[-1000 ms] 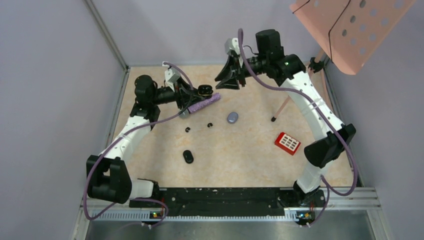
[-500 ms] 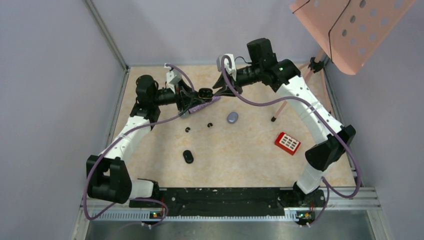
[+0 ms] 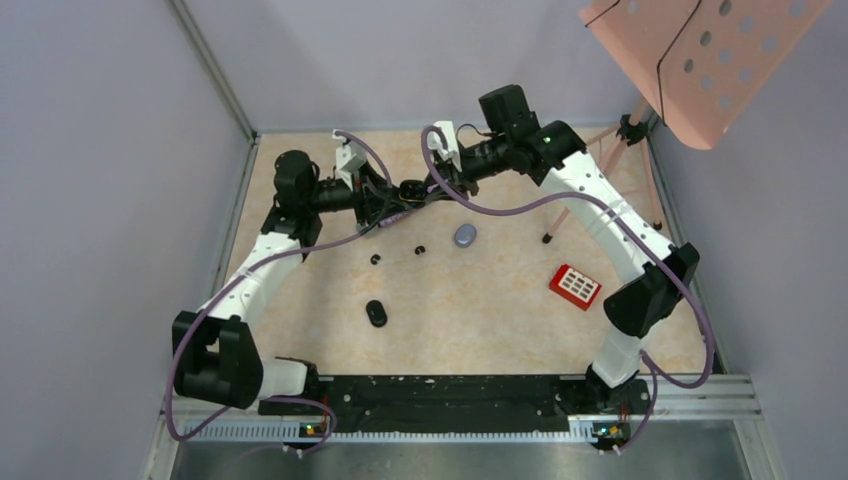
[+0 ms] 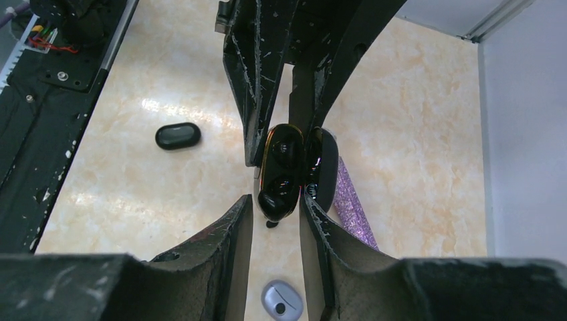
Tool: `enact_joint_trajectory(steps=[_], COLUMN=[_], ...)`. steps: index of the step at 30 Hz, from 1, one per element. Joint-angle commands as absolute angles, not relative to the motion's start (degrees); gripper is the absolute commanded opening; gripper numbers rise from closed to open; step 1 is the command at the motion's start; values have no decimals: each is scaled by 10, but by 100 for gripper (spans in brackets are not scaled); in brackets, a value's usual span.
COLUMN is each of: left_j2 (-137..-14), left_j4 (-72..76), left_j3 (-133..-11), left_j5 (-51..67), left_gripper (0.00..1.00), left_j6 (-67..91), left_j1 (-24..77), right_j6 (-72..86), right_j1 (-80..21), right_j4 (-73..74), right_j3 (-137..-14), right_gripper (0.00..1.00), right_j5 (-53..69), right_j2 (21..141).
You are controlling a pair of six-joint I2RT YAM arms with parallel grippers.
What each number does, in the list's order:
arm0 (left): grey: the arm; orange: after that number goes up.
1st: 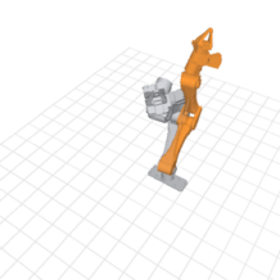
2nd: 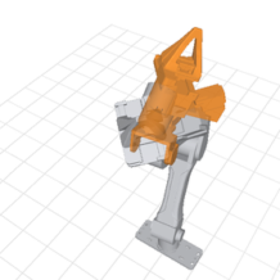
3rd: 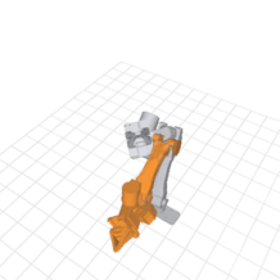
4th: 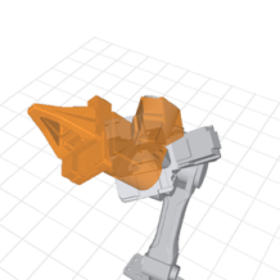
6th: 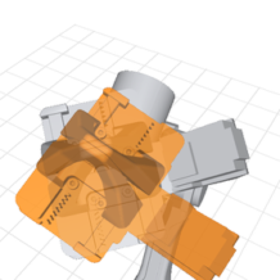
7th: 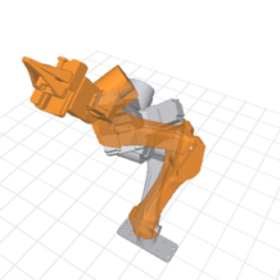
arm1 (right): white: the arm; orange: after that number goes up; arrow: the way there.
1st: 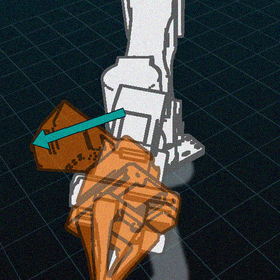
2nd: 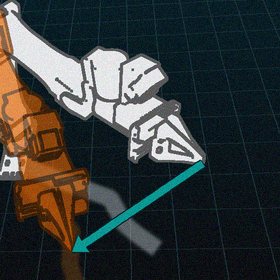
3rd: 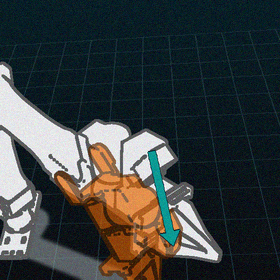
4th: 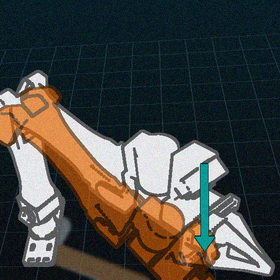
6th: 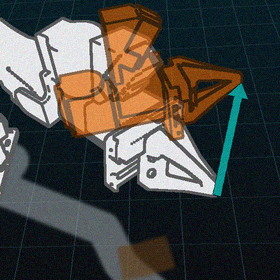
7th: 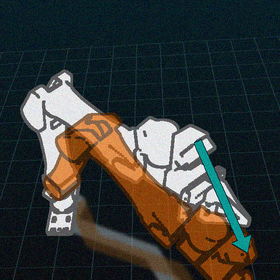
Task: Insert the wireless bluetooth earbuds into the charging case
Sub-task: Adjust the earbud with the charging case.
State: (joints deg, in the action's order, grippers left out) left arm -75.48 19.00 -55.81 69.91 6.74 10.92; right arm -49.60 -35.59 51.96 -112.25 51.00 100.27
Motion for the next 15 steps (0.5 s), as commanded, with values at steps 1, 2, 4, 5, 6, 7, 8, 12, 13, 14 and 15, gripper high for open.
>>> enact_joint_trajectory(steps=[1,2,4,5,6,7,8,12,13,14,15], left_j2=[-735,-735,-735,-735,-736,-736,-736,-739,-739,-739,-739], left_j4=[189,186,185,185,184,185,185,185,185,184,184], left_j3=[-580,-581,-582,-582,-582,-582,-583,-586,-587,-587,-587], left_j5=[718,718,718,717,717,717,717,718,720,721,721], left_gripper=[0,0,0,0,0,0,0,0,0,0,0], left_j6=[40,37,36,35,34,34,35,32,30,29,27], left_j1=[113,113,114,114,114,114,114,116,118,119,119], right_j6=[-515,-515,-513,-513,-513,-513,-513,-494,-482,-469,-456], right_j1=[-367,-368,-368,-368,-368,-368,-368,-370,-369,-370,-369], right_j4=[520,520,520,520,520,519,520,521,520,520,521], right_j3=[-1150,-1151,-1152,-1151,-1151,-1151,-1151,-1158,-1163,-1170,-1178], right_gripper=[31,31,27,24,22,21,21,19,18,16,15], right_j5=[508,505,502,500,499,497,495,487,485,483,482], right_j2=[1008,1009,1012,1012,1012,1013,1014,1023,1027,1033,1039])
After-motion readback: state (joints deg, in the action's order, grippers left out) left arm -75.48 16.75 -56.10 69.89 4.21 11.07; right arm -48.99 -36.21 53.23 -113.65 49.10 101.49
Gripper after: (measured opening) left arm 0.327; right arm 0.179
